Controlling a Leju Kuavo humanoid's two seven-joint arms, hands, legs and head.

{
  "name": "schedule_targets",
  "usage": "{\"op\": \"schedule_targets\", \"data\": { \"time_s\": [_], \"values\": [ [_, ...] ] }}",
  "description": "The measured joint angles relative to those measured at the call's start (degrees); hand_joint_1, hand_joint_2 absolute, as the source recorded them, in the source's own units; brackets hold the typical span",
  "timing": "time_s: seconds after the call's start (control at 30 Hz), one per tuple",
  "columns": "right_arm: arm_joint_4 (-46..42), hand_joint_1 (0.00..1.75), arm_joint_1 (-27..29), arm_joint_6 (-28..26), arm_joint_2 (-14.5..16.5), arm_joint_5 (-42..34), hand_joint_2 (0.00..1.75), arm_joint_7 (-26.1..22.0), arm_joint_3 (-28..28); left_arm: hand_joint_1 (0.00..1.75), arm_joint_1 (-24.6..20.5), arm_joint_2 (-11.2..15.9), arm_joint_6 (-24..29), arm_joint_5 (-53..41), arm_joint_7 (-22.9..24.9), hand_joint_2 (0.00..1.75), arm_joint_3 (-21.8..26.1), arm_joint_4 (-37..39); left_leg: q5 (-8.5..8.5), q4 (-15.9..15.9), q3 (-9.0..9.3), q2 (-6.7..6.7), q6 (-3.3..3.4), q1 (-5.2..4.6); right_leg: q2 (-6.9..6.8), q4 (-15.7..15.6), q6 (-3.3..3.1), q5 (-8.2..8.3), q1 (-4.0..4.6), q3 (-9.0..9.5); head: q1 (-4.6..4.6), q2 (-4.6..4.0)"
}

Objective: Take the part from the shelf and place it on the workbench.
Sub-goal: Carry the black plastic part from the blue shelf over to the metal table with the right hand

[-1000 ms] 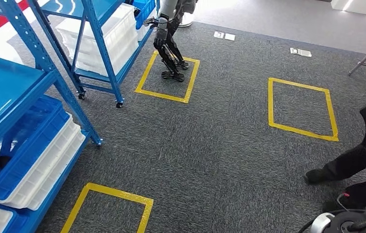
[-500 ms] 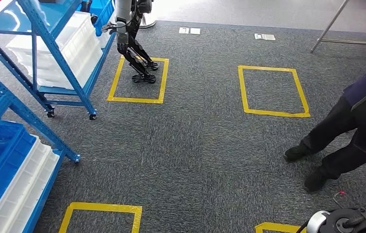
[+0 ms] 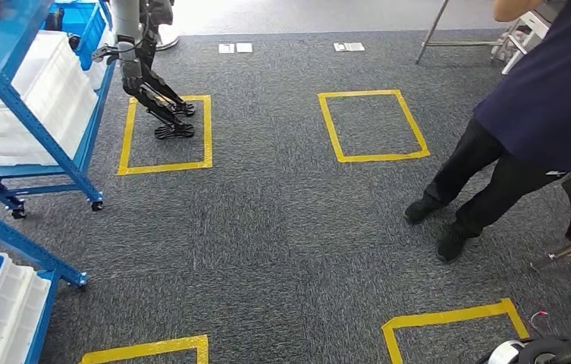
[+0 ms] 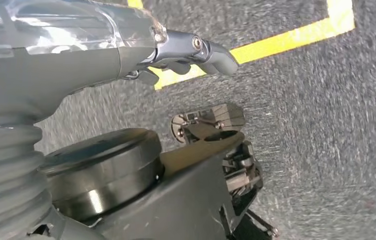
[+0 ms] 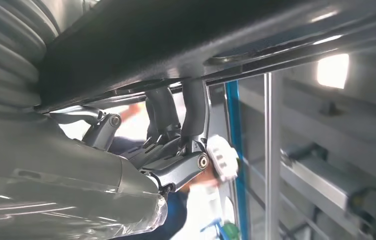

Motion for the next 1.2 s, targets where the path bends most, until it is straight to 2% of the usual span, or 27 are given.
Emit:
{"op": "schedule_targets", "data": {
  "time_s": [0.03,0.07,0.13,0.2,0.27,0.3,0.33,0.4,0.43,0.47,0.5,0.53,0.57,0.6,0.63,0.7,0.73,0.77,0.8,0.87,0.9,0.93,1.0,1.03,1.07,1.13,1.2],
  "values": [
    [0.0,1.75,0.04,0.0,0.02,0.0,1.75,0.0,0.0,0.0,-0.06,0.0,0.0,0.0,0.01,1.75,0.0,0.0,-0.15,0.0,0.13,0.84,0.05,-0.18,-0.12,-0.99,-0.27,1.16,0.1,0.57,0.07,0.0],
    [0.0,1.75,0.07,0.0,0.04,0.01,1.75,0.0,-0.01,0.0,-0.16,-0.03,-0.01,0.0,0.01,1.75,0.0,-0.01,-0.32,-0.01,0.32,1.56,0.05,-0.33,-0.48,-4.0,-0.7,3.09,0.31,2.18,0.1,0.0],
    [-0.01,1.75,0.07,0.0,0.07,0.01,1.75,0.0,-0.01,0.0,-0.36,-0.16,-0.02,-0.01,0.0,1.75,0.0,-0.02,-0.64,-0.04,0.69,2.7,-0.07,-0.58,-2.6,-11.74,-1.88,6.18,1.2,6.16,0.06,0.0],
    [-0.01,1.75,0.09,0.0,0.09,-0.07,1.75,-0.03,-0.01,0.0,-0.48,-0.31,-0.03,-0.01,0.01,1.75,0.0,-0.02,-0.83,-0.13,0.83,3.57,-0.4,-0.73,-4.15,-15.56,-2.72,6.72,1.98,8.02,-0.02,0.0],
    [0.0,1.75,0.21,0.0,0.13,-0.39,1.75,-0.24,-0.01,0.0,-0.53,-0.42,-0.08,-0.02,0.05,1.75,0.0,-0.03,-0.96,-0.38,1.06,4.46,-0.87,-0.79,-3.44,-16.27,-3.11,6.77,2.08,8.22,-0.02,0.0],
    [0.01,1.75,0.32,0.0,0.14,-0.66,1.75,-0.44,-0.02,0.0,-0.59,-0.45,-0.1,-0.04,0.08,1.75,0.0,-0.04,-1.23,-0.29,1.2,3.58,-1.15,-0.71,-2.93,-16.77,-3.28,6.99,1.96,8.45,-0.06,0.0],
    [0.02,1.75,0.38,0.0,0.16,-1.02,1.75,-0.72,-0.02,0.0,-0.64,-0.47,-0.12,-0.07,0.11,1.75,0.0,-0.05,-1.9,0.54,0.95,1.87,-1.42,-0.62,-2.45,-17.31,-3.49,7.24,1.77,8.73,-0.17,0.0],
    [0.09,1.75,0.49,0.0,0.18,-1.9,1.75,-1.2,-0.02,0.0,-0.6,-0.46,-0.17,-0.15,0.19,1.75,0.0,-0.05,-4.67,5.83,-1.59,-2.12,-1.88,-0.39,-1.5,-18.01,-3.77,7.59,1.42,9.11,-0.83,0.0],
    [0.16,1.75,0.51,0.0,0.2,-2.44,1.75,-1.36,0.0,0.0,-0.47,-0.45,-0.21,-0.19,0.24,1.75,0.0,-0.05,-6.26,9.73,-3.73,-2.87,-2.03,-0.34,-0.87,-18.06,-3.86,7.63,1.34,9.15,-1.23,0.0],
    [0.29,1.75,0.53,0.0,0.23,-3.01,1.75,-1.43,-0.01,0.0,-0.31,-0.42,-0.28,-0.25,0.29,1.75,0.0,-0.04,-7.26,13.16,-5.75,-2.87,-2.15,-0.3,-0.14,-18.04,-3.86,7.6,1.3,9.15,-1.6,0.0],
    [0.47,1.75,0.55,0.0,0.28,-3.63,1.75,-1.45,-0.02,0.0,-0.18,-0.38,-0.34,-0.32,0.33,1.75,0.0,-0.04,-7.22,15.04,-7.12,-2.7,-2.26,-0.24,0.65,-17.96,-3.82,7.55,1.25,9.17,-1.84,0.0],
    [0.67,1.75,0.54,0.0,0.33,-4.34,1.75,-1.38,-0.04,0.0,-0.11,-0.33,-0.39,-0.4,0.34,1.75,0.0,-0.04,-5.95,14.77,-7.45,-2.58,-2.35,-0.14,1.48,-17.82,-3.72,7.44,1.16,9.23,-1.97,0.0],
    [0.89,1.75,0.48,0.0,0.37,-5.21,1.75,-1.21,-0.12,0.0,-0.09,-0.28,-0.44,-0.48,0.34,1.75,0.0,-0.04,-3.68,12.32,-6.7,-2.74,-2.44,0.0,2.32,-17.61,-3.54,7.26,1.02,9.3,-2.06,0.0],
    [1.14,1.75,0.38,0.0,0.38,-6.3,1.75,-1.05,-0.24,0.0,-0.1,-0.2,-0.46,-0.54,0.36,1.75,0.0,-0.04,-1.21,8.62,-5.33,-3.73,-2.55,0.25,3.11,-17.28,-3.27,6.98,0.84,9.34,-2.19,0.0],
    [1.39,1.75,0.24,0.0,0.38,-7.46,1.75,-0.93,-0.42,0.0,-0.11,-0.13,-0.5,-0.58,0.39,1.75,-0.01,-0.04,0.52,5.12,-3.89,-5.41,-2.65,0.54,3.89,-16.84,-2.93,6.67,0.72,9.26,-2.42,0.0],
    [1.99,1.75,-0.03,0.0,0.32,-9.35,1.75,-1.06,-0.79,0.0,-0.1,0.02,-0.63,-0.67,0.5,1.75,-0.02,-0.03,1.46,1.25,-2.2,-7.87,-2.45,0.81,5.32,-16.16,-2.16,6.33,0.41,8.76,-2.78,0.0],
    [2.27,1.75,-0.08,0.0,0.31,-9.86,1.75,-1.22,-0.97,0.0,-0.08,0.08,-0.71,-0.69,0.55,1.75,-0.02,-0.02,1.14,0.97,-1.99,-7.95,-2.17,0.74,6.06,-16.09,-1.77,6.38,0.25,8.49,-2.87,0.0],
    [2.55,1.75,-0.09,0.0,0.28,-10.16,1.75,-1.39,-1.15,0.0,-0.09,0.17,-0.79,-0.73,0.58,1.75,-0.02,-0.01,1.07,0.79,-1.88,-7.11,-1.77,0.65,6.85,-16.21,-1.44,6.51,0.07,8.29,-2.84,0.0],
    [2.78,1.75,-0.06,0.0,0.28,-10.34,1.75,-1.58,-1.36,0.0,-0.14,0.27,-0.89,-0.75,0.61,1.75,-0.02,0.0,1.11,0.58,-1.74,-6.31,-1.45,0.64,6.72,-16.12,-1.14,6.45,0.03,8.12,-2.76,0.0],
    [3.12,1.75,-0.2,0.0,0.2,-10.6,1.75,-2.04,-1.66,0.0,-0.27,0.47,-1.09,-0.8,0.61,1.75,-0.01,0.0,1.09,0.22,-1.36,-4.35,-0.74,0.64,4.14,-13.69,-0.65,5.07,0.21,6.75,-2.11,0.0],
    [3.27,1.75,-0.27,0.0,0.16,-10.69,1.75,-2.27,-1.72,0.0,-0.3,0.55,-1.18,-0.82,0.61,1.75,-0.01,0.0,0.97,0.15,-1.2,-3.35,-0.45,0.52,2.2,-10.83,-0.46,3.63,0.31,5.28,-1.67,0.0],
    [3.45,1.75,-0.3,0.0,0.13,-10.75,1.75,-2.47,-1.74,0.0,-0.29,0.65,-1.28,-0.86,0.62,1.75,-0.02,0.0,0.8,0.14,-1.1,-2.27,-0.2,0.36,0.93,-7.11,-0.28,2.01,0.33,3.3,-1.27,0.0],
    [3.87,1.75,-0.14,0.0,0.12,-10.78,1.75,-2.85,-1.79,0.0,-0.3,0.9,-1.46,-0.94,0.64,1.75,-0.02,0.01,0.43,0.14,-0.92,-0.17,0.06,0.05,0.11,-1.24,-0.18,0.32,0.33,0.11,-0.95,0.0],
    [4.07,1.75,-0.05,0.0,0.12,-10.78,1.75,-3.03,-1.82,0.0,-0.38,1.03,-1.57,-0.98,0.66,1.75,-0.02,0.01,0.22,0.15,-0.76,0.77,0.09,-0.08,-0.03,-0.83,-0.31,0.94,0.36,-0.19,-0.87,0.0],
    [4.24,1.75,0.02,0.0,0.12,-10.77,1.75,-3.19,-1.86,0.0,-0.5,1.13,-1.65,-1.0,0.68,1.75,-0.02,0.01,0.0,0.15,-0.51,1.55,0.06,-0.2,-0.24,-2.64,-0.59,2.54,0.44,0.71,-0.79,0.0],
    [4.44,1.75,0.08,0.0,0.12,-10.76,1.75,-3.4,-2.0,0.0,-0.81,1.2,-1.77,-1.07,0.73,1.75,-0.02,-0.01,-0.46,0.08,0.15,2.83,-0.07,-0.39,-2.07,-9.93,-1.64,6.28,1.09,4.51,-0.72,0.0],
    [4.48,1.75,0.08,0.0,0.12,-10.72,1.75,-3.68,-2.15,0.0,-1.02,1.19,-1.85,-1.13,0.79,1.75,-0.02,-0.02,-0.76,-0.02,0.47,3.88,-0.38,-0.52,-4.06,-15.06,-2.71,7.56,1.98,7.1,-0.67,0.0]
  ]
}}
